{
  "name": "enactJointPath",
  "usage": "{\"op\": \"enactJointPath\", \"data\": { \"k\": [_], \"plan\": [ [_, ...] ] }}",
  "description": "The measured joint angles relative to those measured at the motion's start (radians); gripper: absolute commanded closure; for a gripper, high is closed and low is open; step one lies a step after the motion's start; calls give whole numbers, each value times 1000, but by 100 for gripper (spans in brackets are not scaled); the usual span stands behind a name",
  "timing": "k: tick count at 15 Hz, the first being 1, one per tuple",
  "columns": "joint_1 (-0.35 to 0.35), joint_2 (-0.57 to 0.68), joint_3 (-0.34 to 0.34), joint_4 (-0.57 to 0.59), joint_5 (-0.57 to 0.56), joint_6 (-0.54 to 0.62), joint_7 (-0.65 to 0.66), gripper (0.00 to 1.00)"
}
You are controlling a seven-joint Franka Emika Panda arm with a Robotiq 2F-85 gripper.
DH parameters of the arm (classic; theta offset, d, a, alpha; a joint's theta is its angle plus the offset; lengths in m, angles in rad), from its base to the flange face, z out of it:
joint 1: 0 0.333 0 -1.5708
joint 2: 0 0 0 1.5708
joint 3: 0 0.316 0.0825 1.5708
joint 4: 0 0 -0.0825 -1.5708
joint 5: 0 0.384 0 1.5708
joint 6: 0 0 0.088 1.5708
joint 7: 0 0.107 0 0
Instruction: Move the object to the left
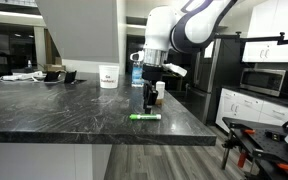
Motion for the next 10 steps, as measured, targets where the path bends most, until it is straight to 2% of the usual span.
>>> {"op": "enactJointPath", "data": {
  "k": [3, 4, 10],
  "plan": [
    [0, -11, -6, 1, -8, -3, 12, 4],
    [1, -22, -6, 0, -13, -10, 27, 0],
    [4, -166, -4, -29, -30, -137, 68, 0]
  ]
}}
